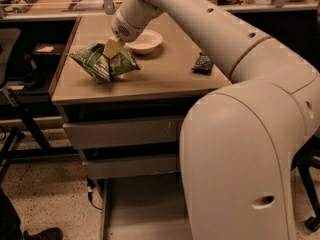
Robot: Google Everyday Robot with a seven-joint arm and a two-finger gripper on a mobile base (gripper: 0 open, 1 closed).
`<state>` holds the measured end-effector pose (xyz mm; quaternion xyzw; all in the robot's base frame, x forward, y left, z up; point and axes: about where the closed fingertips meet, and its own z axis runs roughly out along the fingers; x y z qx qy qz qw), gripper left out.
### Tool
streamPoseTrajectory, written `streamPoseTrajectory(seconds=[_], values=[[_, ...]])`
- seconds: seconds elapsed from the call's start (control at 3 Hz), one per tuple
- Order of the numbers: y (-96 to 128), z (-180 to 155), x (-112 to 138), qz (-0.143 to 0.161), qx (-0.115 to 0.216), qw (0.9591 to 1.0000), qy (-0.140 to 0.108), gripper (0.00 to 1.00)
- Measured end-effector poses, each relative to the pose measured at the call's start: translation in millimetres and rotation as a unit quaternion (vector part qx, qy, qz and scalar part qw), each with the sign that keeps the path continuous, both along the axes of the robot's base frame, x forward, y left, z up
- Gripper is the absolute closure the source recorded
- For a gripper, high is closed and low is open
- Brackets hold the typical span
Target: Pick green jalapeno chip bag from bottom drawer and place on counter
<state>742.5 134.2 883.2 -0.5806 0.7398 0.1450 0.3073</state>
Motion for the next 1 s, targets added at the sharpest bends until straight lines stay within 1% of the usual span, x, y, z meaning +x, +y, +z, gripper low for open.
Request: streamPoseTrajectory(seconds=[0.33, 0.67, 1.0], values=[[0.0, 0.0, 0.0, 0.000, 0.000, 1.0000, 0.000, 0.11], [0.0, -0.1, 0.0, 0.000, 0.000, 1.0000, 0.000, 0.00], [0.1, -0.1, 0.0, 0.000, 0.000, 1.0000, 0.000, 0.00]])
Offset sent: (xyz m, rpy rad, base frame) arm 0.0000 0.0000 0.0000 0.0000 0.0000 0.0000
